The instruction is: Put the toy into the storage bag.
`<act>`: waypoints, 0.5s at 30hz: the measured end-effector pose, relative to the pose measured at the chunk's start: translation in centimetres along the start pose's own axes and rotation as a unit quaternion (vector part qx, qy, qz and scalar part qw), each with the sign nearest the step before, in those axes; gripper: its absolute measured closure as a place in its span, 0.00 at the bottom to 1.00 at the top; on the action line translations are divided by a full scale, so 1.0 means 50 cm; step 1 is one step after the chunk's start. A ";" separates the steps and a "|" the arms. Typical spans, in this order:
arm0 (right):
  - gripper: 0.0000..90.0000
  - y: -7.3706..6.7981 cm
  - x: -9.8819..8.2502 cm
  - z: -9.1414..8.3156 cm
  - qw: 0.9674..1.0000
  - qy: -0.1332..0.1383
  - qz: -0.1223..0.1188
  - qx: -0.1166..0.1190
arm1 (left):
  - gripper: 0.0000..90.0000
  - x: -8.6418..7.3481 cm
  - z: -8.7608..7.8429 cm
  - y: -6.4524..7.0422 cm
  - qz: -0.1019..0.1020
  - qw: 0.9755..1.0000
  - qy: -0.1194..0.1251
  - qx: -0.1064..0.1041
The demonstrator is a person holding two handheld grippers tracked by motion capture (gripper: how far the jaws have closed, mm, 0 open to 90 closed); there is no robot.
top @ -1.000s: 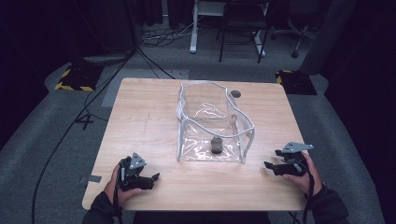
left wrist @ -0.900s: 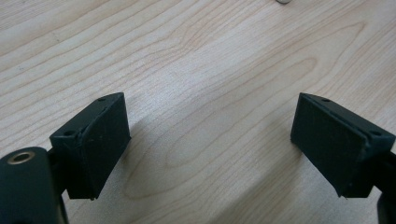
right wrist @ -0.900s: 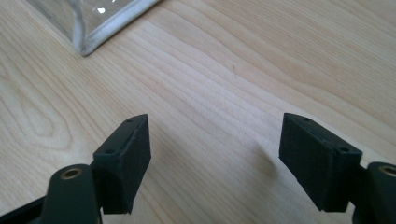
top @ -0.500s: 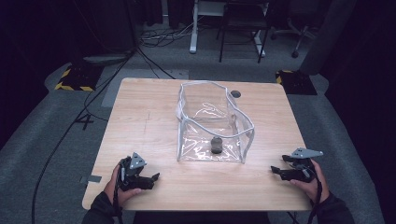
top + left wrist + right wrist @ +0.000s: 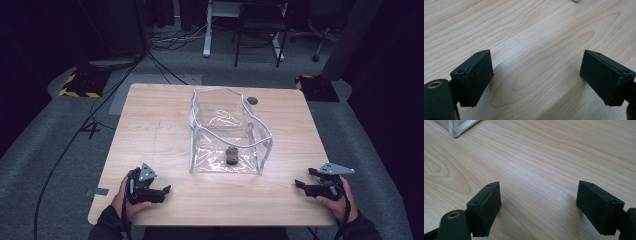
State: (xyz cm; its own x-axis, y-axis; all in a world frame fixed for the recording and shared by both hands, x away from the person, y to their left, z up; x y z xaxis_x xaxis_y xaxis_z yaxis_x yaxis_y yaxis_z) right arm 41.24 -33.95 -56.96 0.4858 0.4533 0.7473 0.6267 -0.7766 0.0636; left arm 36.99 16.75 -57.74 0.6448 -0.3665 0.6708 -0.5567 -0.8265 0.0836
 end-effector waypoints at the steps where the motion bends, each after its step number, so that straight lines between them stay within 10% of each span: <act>1: 0.22 -0.001 0.000 0.000 1.000 -0.001 0.002 0.000 | 0.13 0.000 0.000 0.000 0.000 1.000 0.000 0.000; 15: 0.22 0.000 0.000 0.000 1.000 -0.002 -0.001 -0.004 | 0.12 0.002 0.000 -0.003 0.003 1.000 -0.001 0.006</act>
State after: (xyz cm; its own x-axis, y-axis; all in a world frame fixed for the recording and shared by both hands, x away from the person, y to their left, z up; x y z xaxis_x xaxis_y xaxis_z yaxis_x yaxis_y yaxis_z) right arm 41.22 -33.94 -56.96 0.4878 0.4567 0.7440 0.6225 -0.7795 0.0703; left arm 37.15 16.85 -57.71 0.6429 -0.3716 0.6698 -0.5538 -0.8296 0.0712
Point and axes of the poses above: each handheld gripper's, and its own axes: z roughly forward along the jaws, x roughly out of its top, y roughly to its right, the point moved 10 cm from there along z, roughly forward along the jaws, and after that the axes turned 4 degrees about -z, right-handed, at the moved point
